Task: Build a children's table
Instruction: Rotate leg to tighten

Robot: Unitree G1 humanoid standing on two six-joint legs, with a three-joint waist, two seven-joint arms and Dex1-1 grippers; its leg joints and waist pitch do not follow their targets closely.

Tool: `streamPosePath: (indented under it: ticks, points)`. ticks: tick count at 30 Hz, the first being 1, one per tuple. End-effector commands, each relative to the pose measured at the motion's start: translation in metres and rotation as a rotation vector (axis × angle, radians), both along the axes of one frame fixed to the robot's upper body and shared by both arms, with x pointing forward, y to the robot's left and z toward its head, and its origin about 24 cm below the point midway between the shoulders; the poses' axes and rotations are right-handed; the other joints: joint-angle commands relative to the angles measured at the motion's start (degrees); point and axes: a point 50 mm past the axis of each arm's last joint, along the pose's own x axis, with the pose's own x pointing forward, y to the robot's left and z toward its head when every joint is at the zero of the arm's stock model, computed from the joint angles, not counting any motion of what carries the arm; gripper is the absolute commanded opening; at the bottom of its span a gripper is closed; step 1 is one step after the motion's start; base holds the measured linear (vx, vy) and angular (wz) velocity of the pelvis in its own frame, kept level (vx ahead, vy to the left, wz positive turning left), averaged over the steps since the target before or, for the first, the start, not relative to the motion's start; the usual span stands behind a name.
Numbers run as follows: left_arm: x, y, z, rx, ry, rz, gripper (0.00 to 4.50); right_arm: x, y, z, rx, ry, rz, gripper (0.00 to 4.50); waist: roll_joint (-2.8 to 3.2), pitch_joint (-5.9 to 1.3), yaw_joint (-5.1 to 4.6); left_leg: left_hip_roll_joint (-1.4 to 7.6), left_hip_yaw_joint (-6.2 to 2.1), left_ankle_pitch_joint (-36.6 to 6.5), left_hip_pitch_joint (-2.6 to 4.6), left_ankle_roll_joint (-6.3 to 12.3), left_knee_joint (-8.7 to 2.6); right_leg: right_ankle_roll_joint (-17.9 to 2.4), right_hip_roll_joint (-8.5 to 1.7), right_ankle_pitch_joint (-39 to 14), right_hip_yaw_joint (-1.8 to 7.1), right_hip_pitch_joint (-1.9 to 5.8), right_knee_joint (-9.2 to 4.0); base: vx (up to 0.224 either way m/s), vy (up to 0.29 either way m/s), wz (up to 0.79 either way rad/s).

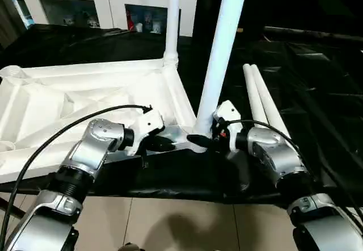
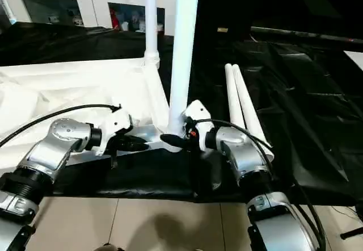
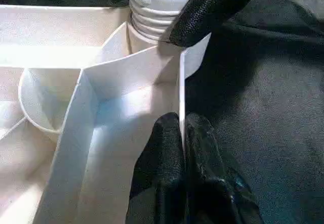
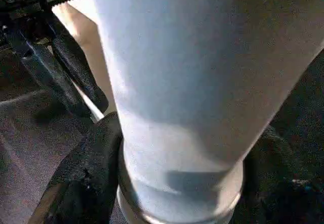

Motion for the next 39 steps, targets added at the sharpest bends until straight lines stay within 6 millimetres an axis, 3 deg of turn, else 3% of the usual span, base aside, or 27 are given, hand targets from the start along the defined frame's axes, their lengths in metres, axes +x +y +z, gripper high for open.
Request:
streamPosePath:
  ticks: [1,3,5,6,7,9,14,17,21,23,25,28,31,34,39]
  points:
    - [-0.008,-0.010,-0.009,-0.057,0.054,-0.038,0.00,0.004,-0.006,0.000,0.004,0.001,-0.077,2.75,-0.29,-3.64,-0.12,2.04,-0.79,-5.05,0.70,3.87,-3.05,-13.55,-4.07,0.27,3.17,3.17,-3.65,0.000,0.000,0.00]
    - [0.001,-0.014,-0.011,-0.049,0.019,0.069,0.00,0.012,-0.009,-0.006,0.003,0.005,-0.263,2.74,-0.25,-3.53,-0.26,2.04,-0.78,-5.51,0.72,3.25,-3.12,-13.48,-4.10,-0.77,3.24,3.02,-3.77,0.000,0.000,0.00]
    - [0.010,-0.017,-0.012,-0.040,0.004,0.166,0.00,0.019,-0.012,-0.014,0.003,0.035,-0.441,2.74,-0.13,-3.30,-0.62,1.97,-0.92,-7.94,0.92,0.84,-3.36,-12.95,-4.10,-5.67,3.25,2.75,-4.25,0.000,0.000,0.00]
    - [0.010,-0.017,-0.012,-0.040,0.004,0.166,0.00,0.019,-0.012,-0.014,0.003,0.035,-0.441,2.73,-0.13,-3.27,-0.68,1.95,-0.93,-8.75,0.99,0.48,-3.36,-12.58,-4.18,-7.20,3.27,2.70,-4.45,0.000,0.000,0.00]
    - [0.016,-0.022,-0.013,-0.030,-0.014,0.228,0.00,0.021,-0.013,-0.018,0.011,0.063,-0.540,2.73,-0.14,-3.33,-0.64,2.02,-1.03,-9.07,0.99,0.12,-3.40,-12.28,-4.28,-8.17,3.23,2.85,-4.47,0.000,0.000,0.00]
    - [0.026,-0.035,-0.013,-0.022,-0.036,0.338,0.00,0.023,-0.010,-0.024,0.038,0.121,-0.695,2.73,-0.16,-3.16,-0.81,1.88,-0.91,-11.02,1.40,-0.65,-3.43,-11.19,-4.17,-11.58,3.39,2.42,-5.08,0.000,0.000,0.00]
    - [0.035,-0.065,-0.007,-0.048,-0.056,0.421,0.00,0.028,0.008,-0.025,0.076,0.169,-0.832,2.72,-0.09,-3.54,-0.15,1.83,-0.87,-9.13,1.14,-0.39,-3.27,-10.46,-4.15,-7.54,3.37,2.57,-4.69,0.000,0.000,0.00]
    - [0.034,-0.077,-0.005,-0.064,-0.067,0.391,0.00,0.030,0.022,-0.021,0.063,0.136,-0.806,2.72,-0.06,-3.75,-0.01,1.68,-0.89,-6.55,0.68,1.24,-3.09,-11.10,-4.12,-2.07,3.27,2.93,-4.11,0.000,0.000,0.00]
    - [0.033,-0.073,-0.007,-0.056,-0.077,0.369,0.00,0.032,0.034,-0.012,0.066,0.068,-0.714,2.72,-0.08,-3.63,-0.03,1.72,-0.91,-7.30,0.64,1.80,-3.12,-11.21,-4.15,-3.13,3.17,2.98,-4.32,0.000,0.000,0.00]
    - [0.033,-0.066,-0.009,-0.046,-0.080,0.363,0.00,0.034,0.033,-0.007,0.091,0.045,-0.680,3.28,-0.23,-3.64,-0.08,1.75,-0.91,-7.45,0.62,2.01,-3.13,-11.17,-4.18,-3.54,3.19,3.04,-4.33,0.000,0.000,0.00]
    - [0.032,-0.061,-0.010,-0.043,-0.080,0.355,0.00,0.035,0.030,-0.005,0.109,0.041,-0.652,3.28,-0.22,-3.64,-0.03,1.70,-0.90,-7.48,0.58,2.30,-3.09,-11.21,-4.19,-3.44,3.20,3.10,-4.34,0.000,0.000,0.00]
    - [0.029,-0.048,-0.013,-0.028,-0.074,0.337,0.00,0.034,0.023,-0.002,0.074,-0.008,-0.563,3.66,-0.35,-3.54,-0.25,1.72,-1.07,-7.19,0.14,2.83,-3.17,-11.02,-4.24,-4.19,3.05,3.42,-4.37,0.000,0.000,0.00]
    - [0.027,-0.043,-0.013,-0.029,-0.070,0.315,0.00,0.032,0.018,-0.001,0.065,-0.021,-0.505,3.71,-0.45,-3.46,-0.59,1.77,-1.00,-7.97,0.42,2.63,-3.13,-11.06,-4.29,-6.40,3.13,3.10,-4.67,0.000,0.000,0.00]
    - [0.017,-0.027,-0.011,-0.064,-0.039,0.183,0.00,0.021,-0.002,0.002,0.040,-0.027,-0.286,3.71,-0.43,-3.45,-0.76,1.97,-1.08,-7.55,0.14,4.04,-3.04,-11.32,-4.20,-4.82,3.12,3.28,-4.40,0.000,0.000,0.00]
    - [0.003,-0.012,-0.010,-0.054,0.031,0.031,0.00,0.012,-0.016,0.005,0.010,-0.034,-0.150,3.71,-0.14,-3.44,-1.04,2.13,-1.05,-7.58,0.39,4.07,-3.06,-12.85,-4.16,-4.16,3.13,3.02,-4.20,0.000,0.000,0.00]
